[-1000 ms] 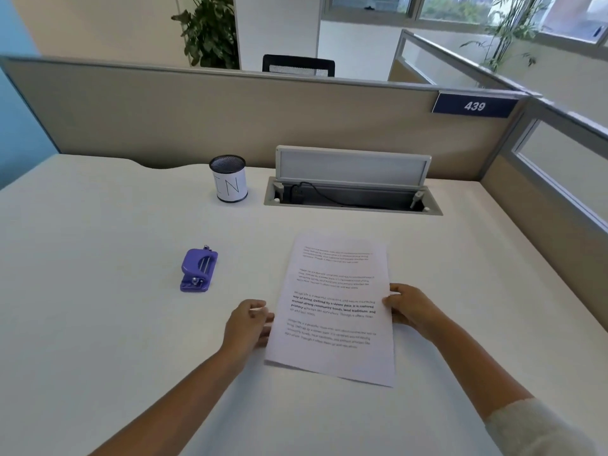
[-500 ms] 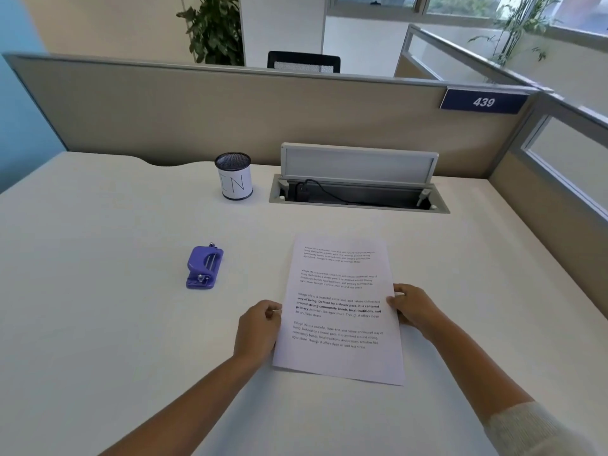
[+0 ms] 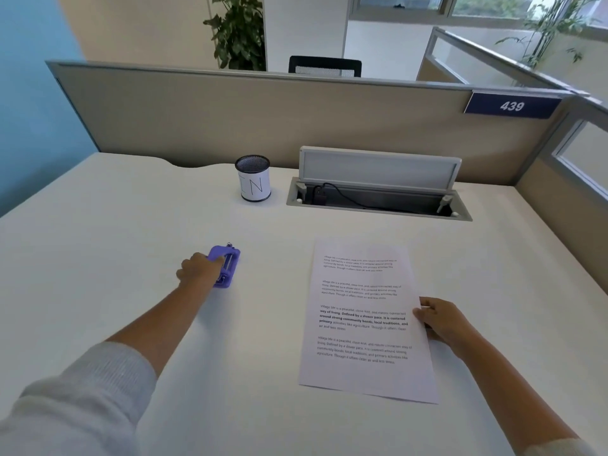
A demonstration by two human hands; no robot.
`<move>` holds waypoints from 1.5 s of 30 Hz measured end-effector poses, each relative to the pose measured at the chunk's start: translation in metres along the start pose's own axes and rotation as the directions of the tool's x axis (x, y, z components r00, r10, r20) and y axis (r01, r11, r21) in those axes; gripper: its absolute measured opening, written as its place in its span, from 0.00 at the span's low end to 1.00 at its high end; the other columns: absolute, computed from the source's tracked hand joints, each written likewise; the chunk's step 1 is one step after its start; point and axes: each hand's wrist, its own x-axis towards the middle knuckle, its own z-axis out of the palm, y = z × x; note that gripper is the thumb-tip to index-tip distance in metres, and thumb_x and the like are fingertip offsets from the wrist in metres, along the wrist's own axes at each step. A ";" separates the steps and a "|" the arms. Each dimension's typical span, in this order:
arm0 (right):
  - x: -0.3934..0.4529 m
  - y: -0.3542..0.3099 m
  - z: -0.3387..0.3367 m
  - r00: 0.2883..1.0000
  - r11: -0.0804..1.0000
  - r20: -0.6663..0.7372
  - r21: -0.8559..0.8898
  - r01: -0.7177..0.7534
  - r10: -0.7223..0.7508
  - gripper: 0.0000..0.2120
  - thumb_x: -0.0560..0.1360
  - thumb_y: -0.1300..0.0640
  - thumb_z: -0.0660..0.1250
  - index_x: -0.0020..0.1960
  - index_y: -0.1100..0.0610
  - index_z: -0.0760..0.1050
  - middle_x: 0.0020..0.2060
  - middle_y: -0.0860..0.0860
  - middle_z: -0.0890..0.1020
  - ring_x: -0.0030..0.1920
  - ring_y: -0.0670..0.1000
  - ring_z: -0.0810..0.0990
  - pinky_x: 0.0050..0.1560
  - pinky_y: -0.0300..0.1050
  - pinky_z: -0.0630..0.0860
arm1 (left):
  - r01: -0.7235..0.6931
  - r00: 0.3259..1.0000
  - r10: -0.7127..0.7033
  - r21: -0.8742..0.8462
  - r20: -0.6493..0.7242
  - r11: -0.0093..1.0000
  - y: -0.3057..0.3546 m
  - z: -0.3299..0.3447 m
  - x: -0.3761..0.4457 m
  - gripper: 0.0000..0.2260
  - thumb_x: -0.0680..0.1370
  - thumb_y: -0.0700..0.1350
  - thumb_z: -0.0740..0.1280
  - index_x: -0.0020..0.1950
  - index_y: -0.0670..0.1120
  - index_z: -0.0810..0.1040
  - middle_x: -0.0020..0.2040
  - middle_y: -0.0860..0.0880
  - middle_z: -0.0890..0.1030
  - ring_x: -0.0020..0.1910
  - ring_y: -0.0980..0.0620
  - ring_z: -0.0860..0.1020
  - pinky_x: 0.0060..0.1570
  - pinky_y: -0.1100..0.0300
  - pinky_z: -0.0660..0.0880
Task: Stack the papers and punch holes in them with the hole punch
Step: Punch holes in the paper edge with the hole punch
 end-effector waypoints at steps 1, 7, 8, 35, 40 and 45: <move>0.001 0.001 0.000 1.000 1.000 0.000 0.007 0.007 -0.007 0.11 0.78 0.66 0.59 0.58 0.63 0.75 0.51 0.62 0.82 0.50 0.60 0.81 0.52 0.53 0.78 | 0.002 0.998 -0.001 -0.022 0.057 1.000 0.002 -0.003 0.002 0.16 0.77 0.49 0.63 0.54 0.36 0.76 0.51 0.38 0.78 0.51 0.39 0.76 0.50 0.52 0.71; 0.002 0.004 -0.001 1.000 0.999 0.013 0.041 0.014 -0.015 0.11 0.78 0.66 0.59 0.58 0.63 0.75 0.49 0.61 0.82 0.47 0.59 0.82 0.47 0.51 0.79 | 0.084 0.979 -0.020 -0.308 0.204 0.948 0.010 -0.006 -0.002 0.10 0.76 0.45 0.66 0.44 0.37 0.72 0.46 0.38 0.75 0.46 0.41 0.76 0.51 0.50 0.75; 0.002 0.003 -0.001 1.000 0.999 0.015 0.048 0.015 -0.016 0.10 0.78 0.66 0.60 0.58 0.62 0.75 0.48 0.61 0.83 0.46 0.59 0.82 0.45 0.50 0.79 | 0.116 0.970 -0.024 -0.376 0.241 0.920 0.011 -0.004 -0.006 0.11 0.75 0.44 0.67 0.46 0.37 0.73 0.47 0.38 0.76 0.48 0.39 0.77 0.55 0.46 0.76; 0.005 0.009 -0.005 0.999 0.940 0.004 0.338 -0.037 0.038 0.10 0.75 0.66 0.64 0.56 0.59 0.75 0.47 0.61 0.83 0.43 0.60 0.83 0.46 0.54 0.81 | 0.203 0.866 0.084 -0.500 0.493 0.842 0.032 0.030 -0.074 0.09 0.76 0.41 0.66 0.50 0.36 0.72 0.50 0.36 0.78 0.47 0.39 0.78 0.52 0.46 0.76; 0.003 0.012 -0.001 0.997 0.907 0.073 0.416 -0.064 0.037 0.09 0.75 0.66 0.65 0.55 0.59 0.75 0.47 0.60 0.84 0.43 0.59 0.84 0.41 0.52 0.83 | 0.206 0.835 0.114 -0.498 0.538 0.842 0.036 0.030 -0.079 0.11 0.77 0.42 0.66 0.54 0.36 0.73 0.50 0.37 0.78 0.45 0.39 0.78 0.43 0.50 0.76; 0.002 0.014 0.007 0.995 0.895 0.095 0.440 -0.075 0.036 0.10 0.75 0.66 0.64 0.56 0.59 0.75 0.49 0.61 0.84 0.46 0.61 0.83 0.44 0.54 0.82 | 0.187 0.818 0.139 -0.487 0.558 0.853 0.038 0.036 -0.084 0.07 0.77 0.43 0.66 0.46 0.39 0.74 0.45 0.39 0.79 0.42 0.41 0.78 0.40 0.53 0.76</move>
